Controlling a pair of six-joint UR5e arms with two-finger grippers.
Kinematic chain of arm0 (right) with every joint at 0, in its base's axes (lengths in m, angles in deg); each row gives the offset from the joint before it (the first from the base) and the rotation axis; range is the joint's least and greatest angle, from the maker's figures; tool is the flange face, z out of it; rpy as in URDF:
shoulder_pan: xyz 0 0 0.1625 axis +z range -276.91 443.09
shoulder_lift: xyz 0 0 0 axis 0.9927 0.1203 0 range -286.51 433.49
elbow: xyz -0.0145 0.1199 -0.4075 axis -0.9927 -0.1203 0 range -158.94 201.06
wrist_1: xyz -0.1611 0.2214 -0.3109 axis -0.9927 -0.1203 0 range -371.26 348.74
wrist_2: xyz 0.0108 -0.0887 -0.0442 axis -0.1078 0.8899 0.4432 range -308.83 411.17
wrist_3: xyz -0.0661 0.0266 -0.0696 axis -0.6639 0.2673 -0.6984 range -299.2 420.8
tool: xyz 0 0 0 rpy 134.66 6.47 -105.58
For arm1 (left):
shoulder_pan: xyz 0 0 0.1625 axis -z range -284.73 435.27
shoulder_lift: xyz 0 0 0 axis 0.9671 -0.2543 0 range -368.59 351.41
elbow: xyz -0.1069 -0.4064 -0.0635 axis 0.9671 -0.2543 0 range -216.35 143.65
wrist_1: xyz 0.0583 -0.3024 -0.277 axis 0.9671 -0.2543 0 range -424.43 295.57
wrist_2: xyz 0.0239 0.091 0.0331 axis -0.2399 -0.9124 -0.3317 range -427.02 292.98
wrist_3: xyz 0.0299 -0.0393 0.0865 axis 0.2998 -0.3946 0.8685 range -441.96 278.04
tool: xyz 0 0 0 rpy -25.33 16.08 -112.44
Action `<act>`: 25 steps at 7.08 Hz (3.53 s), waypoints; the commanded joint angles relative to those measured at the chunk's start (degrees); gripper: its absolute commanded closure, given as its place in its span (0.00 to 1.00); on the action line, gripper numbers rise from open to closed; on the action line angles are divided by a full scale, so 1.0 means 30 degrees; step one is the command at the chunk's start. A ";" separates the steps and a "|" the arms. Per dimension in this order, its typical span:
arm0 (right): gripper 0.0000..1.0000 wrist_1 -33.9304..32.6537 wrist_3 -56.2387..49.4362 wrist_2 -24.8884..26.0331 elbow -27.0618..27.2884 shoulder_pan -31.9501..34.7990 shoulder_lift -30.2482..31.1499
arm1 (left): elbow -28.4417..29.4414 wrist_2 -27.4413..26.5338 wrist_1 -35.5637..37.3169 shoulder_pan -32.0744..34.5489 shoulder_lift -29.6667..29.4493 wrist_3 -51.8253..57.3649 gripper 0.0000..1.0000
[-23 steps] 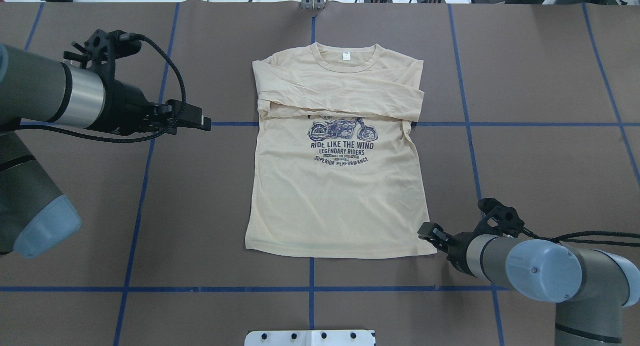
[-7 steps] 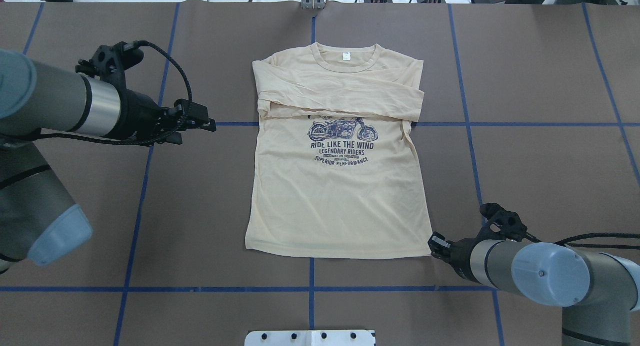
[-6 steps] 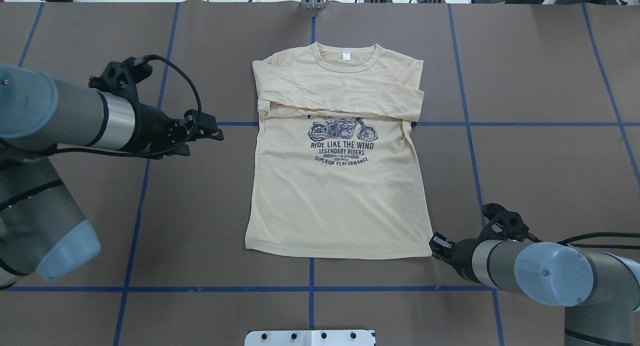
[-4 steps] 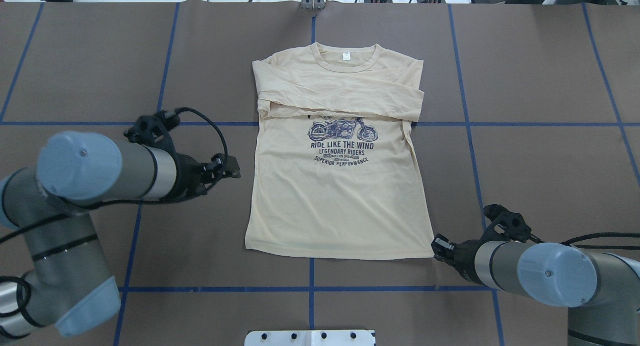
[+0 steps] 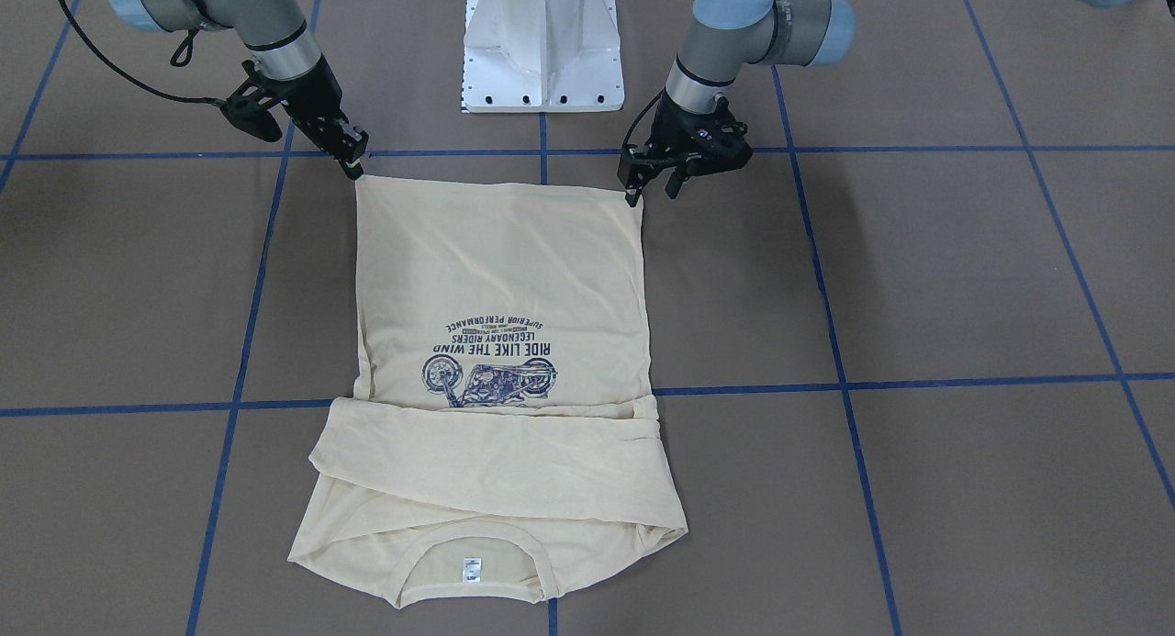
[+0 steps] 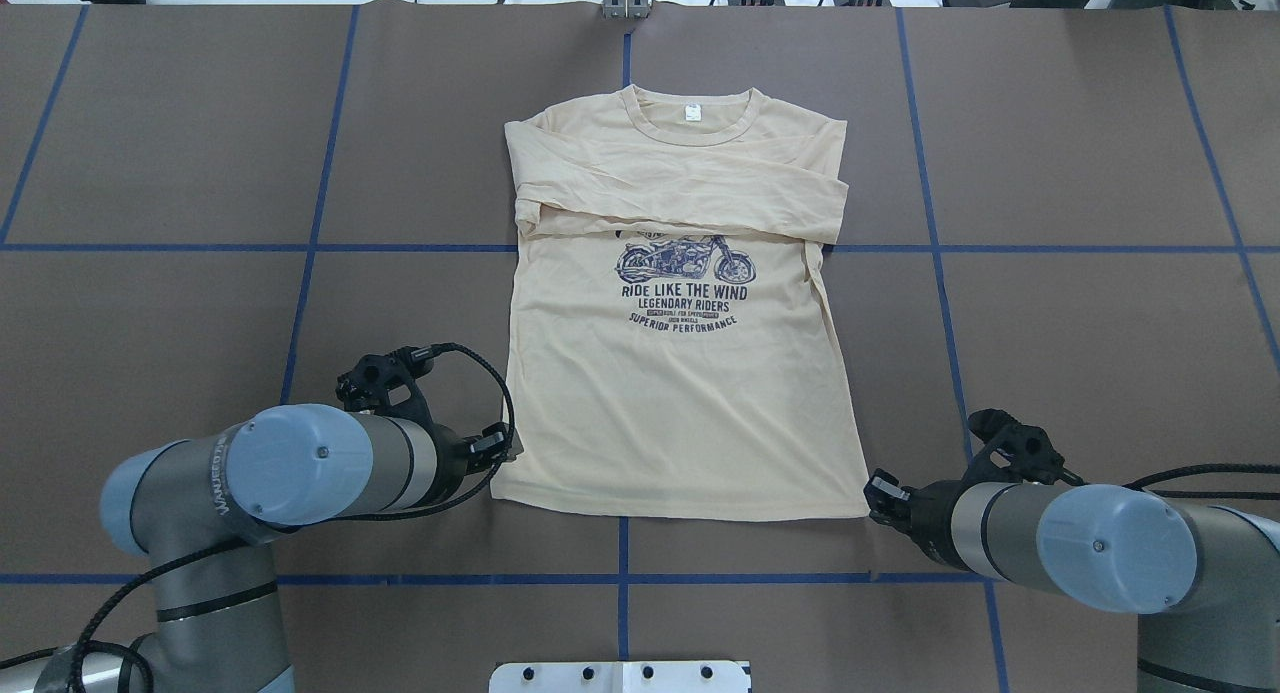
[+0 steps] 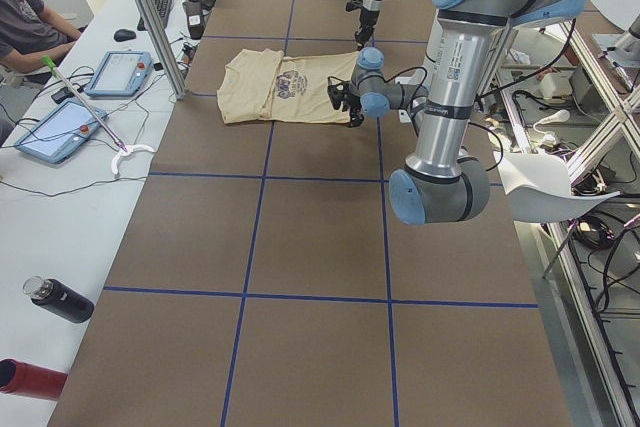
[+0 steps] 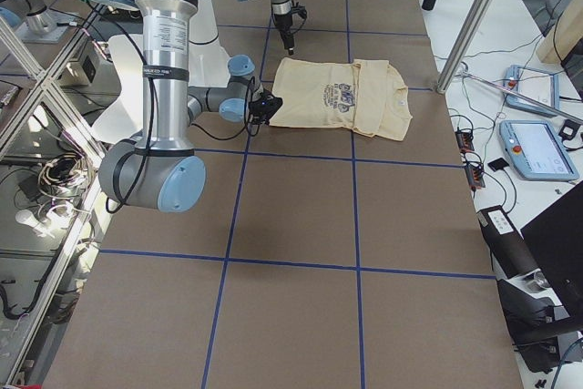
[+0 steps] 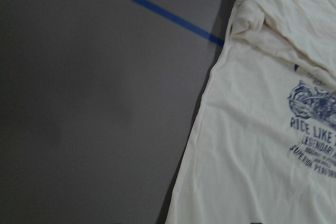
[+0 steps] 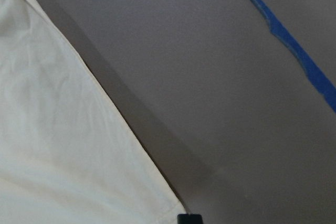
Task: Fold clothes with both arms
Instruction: 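Grasp both hem corners nearest the robot with the left and right grippers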
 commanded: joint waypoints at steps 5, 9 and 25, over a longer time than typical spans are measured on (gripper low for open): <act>1.00 -0.0029 0.0000 0.0002 0.0133 0.0033 0.0099 | 0.0505 -0.0053 0.0010 -0.0801 -0.0509 -0.0709 0.50; 1.00 0.0000 0.0000 0.0002 0.0162 0.0033 0.0099 | 0.0418 -0.0053 0.0010 -0.1126 -0.0509 -0.0887 0.91; 1.00 -0.0029 0.0000 0.0002 0.0279 0.0179 0.0422 | 0.0618 -0.0170 0.1124 -0.1009 -0.0830 -0.0623 0.75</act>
